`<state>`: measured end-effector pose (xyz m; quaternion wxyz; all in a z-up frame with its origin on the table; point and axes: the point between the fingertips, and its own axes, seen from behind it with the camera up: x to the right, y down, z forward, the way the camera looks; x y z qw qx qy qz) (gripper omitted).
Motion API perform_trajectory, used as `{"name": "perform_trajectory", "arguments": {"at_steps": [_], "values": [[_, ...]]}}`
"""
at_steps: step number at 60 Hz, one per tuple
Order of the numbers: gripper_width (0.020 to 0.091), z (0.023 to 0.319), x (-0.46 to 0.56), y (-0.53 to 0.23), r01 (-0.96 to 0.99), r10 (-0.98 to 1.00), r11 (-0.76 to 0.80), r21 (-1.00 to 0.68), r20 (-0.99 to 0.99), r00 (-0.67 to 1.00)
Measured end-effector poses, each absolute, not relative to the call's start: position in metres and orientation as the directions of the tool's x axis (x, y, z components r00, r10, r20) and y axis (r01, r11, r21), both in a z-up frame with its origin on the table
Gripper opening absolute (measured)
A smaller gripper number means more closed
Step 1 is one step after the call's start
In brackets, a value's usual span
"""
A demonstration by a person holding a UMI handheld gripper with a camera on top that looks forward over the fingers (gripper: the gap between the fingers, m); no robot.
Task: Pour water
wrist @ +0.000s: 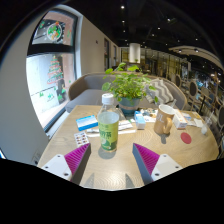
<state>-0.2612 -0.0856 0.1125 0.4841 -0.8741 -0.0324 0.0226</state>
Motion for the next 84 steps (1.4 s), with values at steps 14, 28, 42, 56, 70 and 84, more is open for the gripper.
{"name": "perform_trajectory", "arguments": {"at_steps": [14, 28, 42, 56, 70, 84], "values": [[0.0854, 0.088, -0.279, 0.006, 0.015, 0.038, -0.461, -0.887, -0.003, 0.999], [0.0529, 0.070, -0.281, 0.040, 0.019, 0.034, -0.428, -0.903, 0.004, 0.999], [0.0409, 0.072, -0.287, 0.039, 0.031, 0.067, -0.428, -0.903, 0.003, 0.998], [0.0391, 0.125, -0.288, 0.045, -0.140, 0.071, -0.411, -0.901, -0.185, 0.980], [0.0390, 0.217, -0.260, 0.078, -0.600, 0.064, -0.367, -0.711, -0.663, 0.746], [0.0386, 0.253, -0.209, 0.122, -0.920, 0.007, -0.364, -0.144, -0.988, 0.152]]}}
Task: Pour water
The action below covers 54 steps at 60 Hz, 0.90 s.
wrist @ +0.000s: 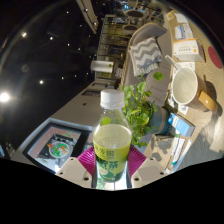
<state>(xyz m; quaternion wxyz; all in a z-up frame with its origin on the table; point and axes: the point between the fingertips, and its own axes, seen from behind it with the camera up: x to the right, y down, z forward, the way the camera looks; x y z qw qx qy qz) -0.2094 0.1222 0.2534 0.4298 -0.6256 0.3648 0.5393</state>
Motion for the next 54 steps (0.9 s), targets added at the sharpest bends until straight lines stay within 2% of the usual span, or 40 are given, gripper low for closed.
{"name": "perform_trajectory", "arguments": {"at_steps": [6, 15, 21, 30, 36, 41, 48, 54], "values": [[0.0387, 0.248, -0.182, 0.139, -0.934, -0.020, -0.341, 0.105, -0.994, -0.104], [0.0386, 0.234, -0.163, 0.150, -0.863, -0.078, -0.336, 0.378, -0.924, -0.374], [0.0386, 0.216, -0.152, 0.151, -0.822, -0.124, -0.319, 0.471, -0.881, -0.457], [0.0385, 0.207, -0.152, 0.152, -0.813, -0.156, -0.343, 0.471, -0.882, -0.445], [0.0384, 0.213, -0.155, 0.148, -0.820, -0.170, -0.379, 0.429, -0.903, -0.394], [0.0385, 0.227, -0.157, 0.142, -0.850, -0.149, -0.429, 0.307, -0.952, -0.268], [0.0385, 0.264, -0.141, 0.134, -0.878, -0.032, -0.479, 0.009, -0.999, 0.008], [0.0387, 0.305, -0.103, 0.131, -0.854, 0.093, -0.421, -0.305, -0.951, 0.293]]}}
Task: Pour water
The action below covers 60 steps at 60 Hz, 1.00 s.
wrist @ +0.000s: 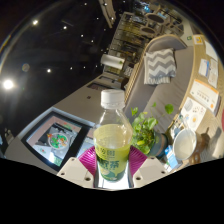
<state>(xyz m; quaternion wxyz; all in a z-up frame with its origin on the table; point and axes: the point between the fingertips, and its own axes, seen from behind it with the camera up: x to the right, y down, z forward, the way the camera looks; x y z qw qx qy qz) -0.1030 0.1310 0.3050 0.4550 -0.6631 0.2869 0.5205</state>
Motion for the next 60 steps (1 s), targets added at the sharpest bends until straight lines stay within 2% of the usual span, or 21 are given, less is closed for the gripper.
{"name": "perform_trajectory", "arguments": {"at_steps": [9, 15, 19, 26, 29, 30, 31, 36, 37, 41, 53, 60], "values": [[0.0390, 0.350, -0.022, 0.121, -0.668, 0.170, -0.237, -0.705, -0.707, 0.686], [0.0390, 0.346, 0.031, 0.116, -0.443, 0.105, -0.151, -0.884, -0.460, 0.882], [0.0389, 0.325, 0.070, 0.111, -0.282, 0.050, -0.133, -0.950, -0.291, 0.956], [0.0390, 0.267, 0.114, 0.105, -0.078, -0.036, -0.194, -0.978, -0.072, 0.997], [0.0390, 0.238, 0.124, 0.104, -0.044, -0.058, -0.239, -0.970, -0.031, 0.998], [0.0389, 0.211, 0.130, 0.095, -0.032, -0.061, -0.249, -0.968, -0.017, 0.998], [0.0389, 0.211, 0.132, 0.096, -0.026, -0.064, -0.265, -0.964, -0.009, 0.998], [0.0390, 0.169, 0.144, 0.091, -0.005, -0.079, -0.328, -0.945, 0.022, 0.997], [0.0390, 0.153, 0.141, 0.093, -0.005, -0.079, -0.336, -0.942, 0.023, 0.997], [0.0390, 0.128, 0.150, 0.083, -0.009, -0.081, -0.372, -0.928, 0.022, 0.996], [0.0392, 0.067, 0.156, 0.074, -0.029, -0.094, -0.434, -0.901, 0.014, 0.995], [0.0400, 0.069, 0.157, 0.073, -0.038, -0.104, -0.403, -0.914, 0.004, 0.995]]}}
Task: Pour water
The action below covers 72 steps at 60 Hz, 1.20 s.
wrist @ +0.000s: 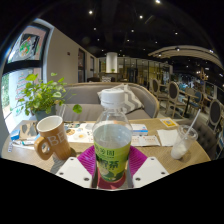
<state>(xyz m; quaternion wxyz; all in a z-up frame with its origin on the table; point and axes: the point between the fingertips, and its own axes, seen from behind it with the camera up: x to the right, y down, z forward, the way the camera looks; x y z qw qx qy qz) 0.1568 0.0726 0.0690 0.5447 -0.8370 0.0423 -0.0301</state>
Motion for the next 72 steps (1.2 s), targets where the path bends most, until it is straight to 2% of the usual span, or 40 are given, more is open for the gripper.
{"name": "perform_trajectory", "arguments": {"at_steps": [4, 15, 17, 21, 22, 24, 28, 33, 56, 72], "values": [[0.0410, 0.069, 0.156, 0.072, -0.031, -0.109, -0.408, -0.912, 0.016, 0.994], [0.0530, 0.064, 0.155, 0.072, -0.042, -0.109, -0.437, -0.898, 0.007, 0.994], [0.0599, 0.058, 0.157, 0.069, -0.052, -0.114, -0.469, -0.882, 0.002, 0.993], [0.0839, 0.055, 0.154, 0.064, -0.072, -0.114, -0.513, -0.855, -0.015, 0.993], [0.0869, 0.053, 0.154, 0.064, -0.077, -0.113, -0.520, -0.851, -0.021, 0.993], [0.0833, 0.054, 0.153, 0.060, -0.088, -0.121, -0.530, -0.843, -0.028, 0.992], [0.0865, 0.061, 0.153, 0.046, -0.097, -0.143, -0.553, -0.828, -0.020, 0.989], [0.0857, 0.077, 0.149, 0.026, -0.089, -0.155, -0.569, -0.818, 0.000, 0.988], [0.0852, 0.186, 0.058, -0.153, -0.110, -0.165, -0.646, -0.756, -0.002, 0.986], [0.0852, 0.228, 0.028, -0.224, -0.092, -0.165, -0.639, -0.764, 0.020, 0.986]]}}
